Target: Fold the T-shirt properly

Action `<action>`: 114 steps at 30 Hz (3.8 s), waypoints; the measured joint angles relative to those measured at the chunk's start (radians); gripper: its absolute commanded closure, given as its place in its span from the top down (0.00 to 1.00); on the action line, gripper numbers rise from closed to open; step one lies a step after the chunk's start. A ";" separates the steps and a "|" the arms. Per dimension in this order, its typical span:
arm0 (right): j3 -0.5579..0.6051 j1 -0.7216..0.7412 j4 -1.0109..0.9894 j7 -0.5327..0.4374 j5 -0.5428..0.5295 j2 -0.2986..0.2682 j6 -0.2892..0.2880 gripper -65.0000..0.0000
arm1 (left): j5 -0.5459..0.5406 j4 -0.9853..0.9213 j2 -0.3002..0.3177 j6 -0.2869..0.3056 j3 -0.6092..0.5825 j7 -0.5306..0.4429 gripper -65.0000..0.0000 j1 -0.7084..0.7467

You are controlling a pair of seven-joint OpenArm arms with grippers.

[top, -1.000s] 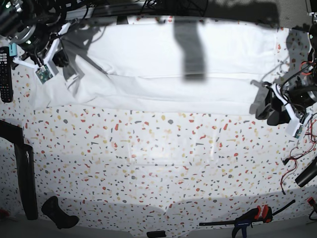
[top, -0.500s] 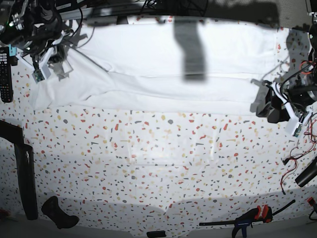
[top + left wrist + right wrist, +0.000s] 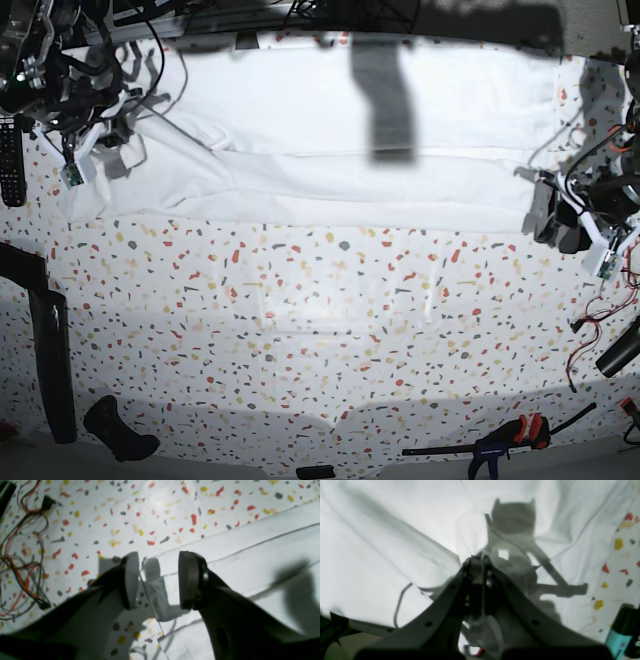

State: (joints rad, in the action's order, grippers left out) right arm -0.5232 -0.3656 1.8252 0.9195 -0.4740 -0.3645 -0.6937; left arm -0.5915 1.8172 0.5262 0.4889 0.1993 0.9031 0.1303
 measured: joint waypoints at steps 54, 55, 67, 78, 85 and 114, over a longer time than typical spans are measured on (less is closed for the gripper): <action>0.000 0.000 -0.011 0.016 -0.049 0.000 0.000 0.00 | -0.147 -0.293 0.000 0.045 0.000 -0.051 0.39 -0.018; 0.000 0.000 -0.011 0.016 -0.049 0.000 0.000 0.00 | -0.172 -0.293 0.000 0.051 0.000 -0.053 0.39 -0.018; 0.000 0.000 -0.011 0.024 -0.052 0.000 0.000 0.00 | 0.076 -0.293 -0.108 0.076 0.002 -0.096 0.39 -0.023; 0.000 0.000 -0.011 0.027 -0.052 0.000 0.000 0.00 | 0.028 -0.293 -0.108 0.076 0.002 -0.097 0.26 -0.023; 0.000 0.000 -0.011 0.028 -0.052 0.000 0.000 0.00 | 0.003 -0.293 -0.108 0.076 0.002 -0.097 0.26 -0.022; 0.000 0.000 -0.011 0.028 -0.052 0.000 0.000 0.00 | -0.056 -0.293 -0.108 0.174 0.002 0.005 0.19 -0.020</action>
State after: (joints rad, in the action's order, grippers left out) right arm -0.5232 -0.3656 1.8145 0.9478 -0.5262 -0.3649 -0.6937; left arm -0.6476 1.5238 0.4183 0.6624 0.2012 0.9085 0.1101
